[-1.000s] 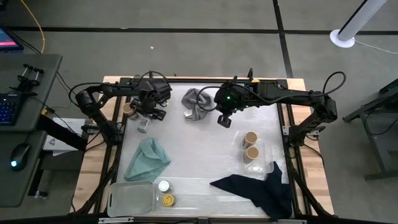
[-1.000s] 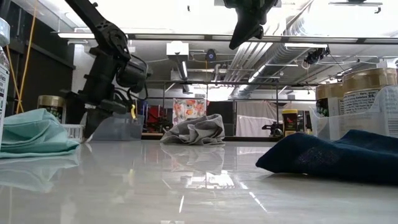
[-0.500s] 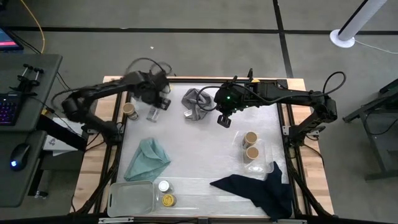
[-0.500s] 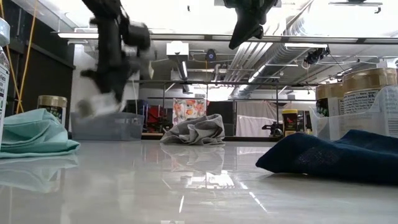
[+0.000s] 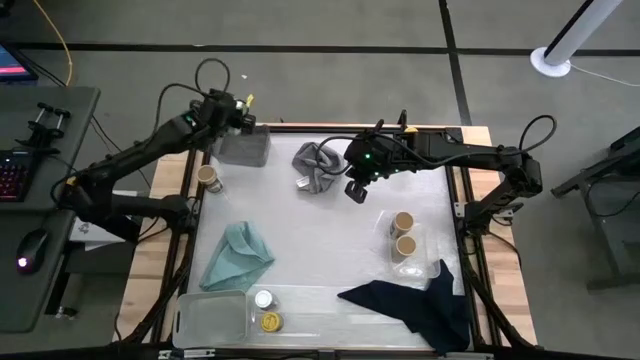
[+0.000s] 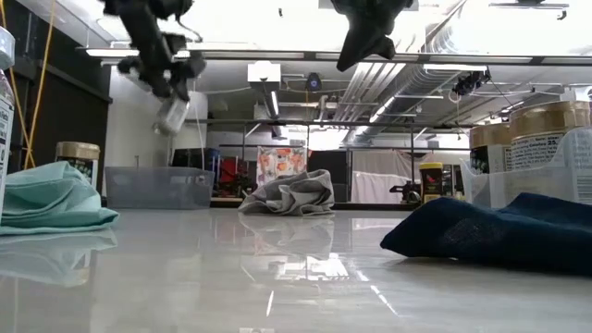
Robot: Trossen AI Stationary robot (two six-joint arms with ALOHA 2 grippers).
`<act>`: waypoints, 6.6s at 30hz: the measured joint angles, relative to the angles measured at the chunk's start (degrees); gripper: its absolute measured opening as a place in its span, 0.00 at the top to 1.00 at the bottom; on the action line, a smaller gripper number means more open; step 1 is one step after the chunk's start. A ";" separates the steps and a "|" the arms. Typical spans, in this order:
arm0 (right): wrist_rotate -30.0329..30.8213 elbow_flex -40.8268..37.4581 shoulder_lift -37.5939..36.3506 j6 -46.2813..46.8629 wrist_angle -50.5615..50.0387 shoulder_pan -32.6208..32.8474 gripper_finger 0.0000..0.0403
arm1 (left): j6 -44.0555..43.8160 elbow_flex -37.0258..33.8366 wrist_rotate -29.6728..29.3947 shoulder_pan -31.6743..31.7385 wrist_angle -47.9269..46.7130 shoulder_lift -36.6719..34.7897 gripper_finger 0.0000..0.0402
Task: Sort spices by type
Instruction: Put the top white seasoning bottle into the black bin, then put the white seasoning bottle into the black bin
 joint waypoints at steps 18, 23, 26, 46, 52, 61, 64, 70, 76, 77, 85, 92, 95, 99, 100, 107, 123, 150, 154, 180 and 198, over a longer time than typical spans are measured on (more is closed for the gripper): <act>0.70 0.00 0.00 6.44 8.05 0.00 1.00 | -5.86 -29.07 -11.51 2.74 35.90 0.02 0.68; 0.77 0.00 0.00 7.32 8.51 -0.01 1.00 | -3.09 -31.80 -11.78 3.63 40.79 0.05 0.68; 0.76 0.00 0.00 7.40 8.71 0.00 1.00 | -1.05 -33.19 -11.80 3.44 43.94 0.04 0.67; 0.56 0.00 0.00 7.56 8.82 0.04 1.00 | 0.21 -33.47 -9.69 3.38 41.04 0.06 0.48; 0.57 0.00 0.00 7.25 8.80 0.04 1.00 | 0.16 -33.47 -8.87 3.38 39.36 0.06 0.48; 0.59 0.00 0.00 7.14 8.80 0.04 1.00 | -5.38 -33.47 -5.34 3.38 32.80 0.06 0.47; 0.59 0.00 0.00 7.12 8.78 0.04 1.00 | -6.23 -33.38 -4.59 3.38 31.98 0.04 0.47; 0.65 0.00 0.00 6.64 8.78 0.04 1.00 | -7.81 -32.23 -2.95 3.36 28.48 0.04 0.47; 0.76 0.00 0.00 6.45 8.78 0.04 1.00 | -10.23 -28.26 -1.23 3.58 19.57 0.04 0.47; 0.76 0.00 0.00 6.41 8.78 0.04 1.00 | -10.53 -27.35 -1.16 3.58 18.14 0.04 0.47; 0.74 0.00 0.00 5.57 8.78 0.04 1.00 | -10.50 -21.10 -0.57 3.58 11.14 0.04 0.47; 0.68 0.00 0.00 4.49 8.78 0.04 1.00 | -7.73 -15.64 -1.98 3.58 8.48 0.04 0.47; 0.66 0.00 0.00 4.50 8.78 0.04 1.00 | -7.08 -13.06 -1.66 3.58 8.04 -0.23 0.47; 0.57 0.00 0.00 4.46 8.76 0.04 1.00 | -8.97 -9.50 7.53 3.24 8.83 -1.94 0.47; 0.59 0.00 0.00 4.25 8.76 0.04 1.00 | -9.01 -9.09 12.20 2.89 9.63 -2.64 0.47; 0.58 0.00 0.00 1.69 8.75 -0.17 1.00 | -7.47 -9.02 39.57 -8.75 8.17 -8.75 0.58; -1.47 0.00 0.00 -7.54 8.13 -1.56 1.00 | -8.67 -1.30 40.15 -67.97 -12.06 -5.70 1.00; -5.86 0.00 0.00 -13.93 4.50 -3.78 1.00 | 17.06 6.77 47.43 -75.65 -2.28 23.04 1.00; -5.87 0.00 0.00 -15.05 3.66 -3.78 1.00 | 16.99 6.80 46.02 -75.61 -2.11 24.02 1.00; -5.88 0.00 0.00 -14.82 2.64 -3.78 1.00 | 34.00 6.73 28.50 -48.81 -14.25 23.63 1.00; -5.86 0.00 0.00 -11.94 3.25 -3.78 1.00 | 38.94 6.04 25.02 -29.36 -25.52 14.44 1.00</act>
